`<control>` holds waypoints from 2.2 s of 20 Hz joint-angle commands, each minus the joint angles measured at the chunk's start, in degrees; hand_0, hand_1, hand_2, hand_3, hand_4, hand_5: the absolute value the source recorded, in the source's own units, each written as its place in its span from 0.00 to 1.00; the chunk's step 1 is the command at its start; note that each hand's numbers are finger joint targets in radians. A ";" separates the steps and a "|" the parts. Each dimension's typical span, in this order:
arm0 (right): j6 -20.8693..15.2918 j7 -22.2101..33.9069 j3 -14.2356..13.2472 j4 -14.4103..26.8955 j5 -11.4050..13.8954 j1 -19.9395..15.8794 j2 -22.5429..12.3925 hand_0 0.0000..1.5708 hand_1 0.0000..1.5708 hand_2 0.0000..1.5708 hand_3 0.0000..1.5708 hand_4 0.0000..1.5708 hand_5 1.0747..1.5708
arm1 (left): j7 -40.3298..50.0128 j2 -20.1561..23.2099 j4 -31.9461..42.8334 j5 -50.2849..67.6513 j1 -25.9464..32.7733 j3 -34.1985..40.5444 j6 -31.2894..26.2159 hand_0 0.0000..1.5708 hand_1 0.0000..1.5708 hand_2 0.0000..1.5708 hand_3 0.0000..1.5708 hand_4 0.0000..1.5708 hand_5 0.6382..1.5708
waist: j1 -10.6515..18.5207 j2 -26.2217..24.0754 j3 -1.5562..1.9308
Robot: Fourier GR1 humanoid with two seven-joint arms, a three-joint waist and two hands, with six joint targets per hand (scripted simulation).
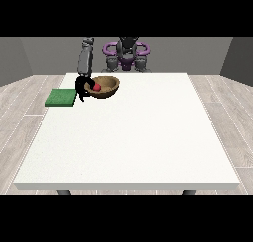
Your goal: Pick the cup and pour the ball into the bowl, then pick the bowl and place it on the pad
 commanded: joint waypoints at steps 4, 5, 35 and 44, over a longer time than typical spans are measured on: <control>-7.46 11.06 0.80 1.89 5.16 4.70 -8.43 1.00 1.00 1.00 0.87 0.61 0.93 | 0.85 1.92 1.27 1.40 -1.02 1.07 -1.09 0.00 0.00 0.00 0.00 0.73 0.95 | 0.06 2.84 1.92; -7.51 10.38 0.71 1.58 4.87 6.04 -8.24 1.00 1.00 1.00 0.82 0.63 0.94 | 1.61 1.96 1.27 1.84 -0.37 1.22 -1.28 0.00 0.00 0.00 0.00 0.74 0.95 | 0.48 1.85 2.02; 1.74 36.79 -1.52 -1.55 0.67 -7.48 -30.44 1.00 1.00 1.00 0.27 0.68 0.99 | -10.65 8.77 13.26 0.74 9.38 6.56 -4.81 0.00 0.00 0.00 0.00 0.77 0.98 | -7.47 0.25 2.29; 1.89 33.67 -2.84 6.57 -0.39 -12.09 -27.61 1.00 1.00 1.00 0.35 0.65 1.00 | -12.61 6.09 10.25 0.87 11.12 4.57 -3.51 0.00 0.00 0.00 0.00 0.77 0.99 | -6.36 0.87 2.32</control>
